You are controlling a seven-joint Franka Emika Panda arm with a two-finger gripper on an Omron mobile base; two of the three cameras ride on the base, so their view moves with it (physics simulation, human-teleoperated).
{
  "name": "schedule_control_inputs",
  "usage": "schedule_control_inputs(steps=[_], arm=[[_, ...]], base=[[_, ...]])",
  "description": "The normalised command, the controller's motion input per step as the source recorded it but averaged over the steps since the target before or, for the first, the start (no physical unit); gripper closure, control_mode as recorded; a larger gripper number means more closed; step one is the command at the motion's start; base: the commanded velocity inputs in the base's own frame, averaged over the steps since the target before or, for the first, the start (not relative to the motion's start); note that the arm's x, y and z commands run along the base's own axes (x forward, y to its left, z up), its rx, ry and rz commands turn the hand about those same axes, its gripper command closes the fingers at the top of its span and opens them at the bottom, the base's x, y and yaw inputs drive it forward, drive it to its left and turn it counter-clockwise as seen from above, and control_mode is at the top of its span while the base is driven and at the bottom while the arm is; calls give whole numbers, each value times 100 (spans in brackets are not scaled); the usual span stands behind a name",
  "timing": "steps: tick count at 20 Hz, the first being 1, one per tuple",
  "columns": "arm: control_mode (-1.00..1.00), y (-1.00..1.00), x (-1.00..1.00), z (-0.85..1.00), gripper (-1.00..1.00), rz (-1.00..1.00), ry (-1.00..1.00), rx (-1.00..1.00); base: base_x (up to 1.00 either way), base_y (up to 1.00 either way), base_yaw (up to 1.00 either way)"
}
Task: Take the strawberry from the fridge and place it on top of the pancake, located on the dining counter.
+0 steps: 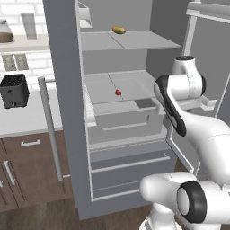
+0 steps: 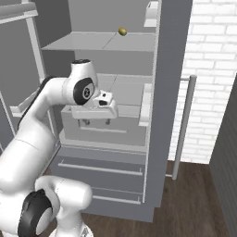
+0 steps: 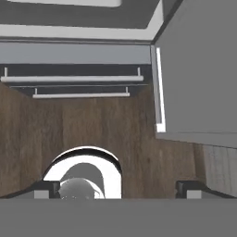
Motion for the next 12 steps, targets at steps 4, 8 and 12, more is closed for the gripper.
schedule_control_inputs(steps=[4,8,12], arm=[[-100,35,-86,-21,-100,0,-7,26],[-100,18,-59,-4,-100,0,-2,29],[-100,44,-10,-10,-100,-2,0,-4]], base=[[0,0,0],[0,0,0],[0,0,0]])
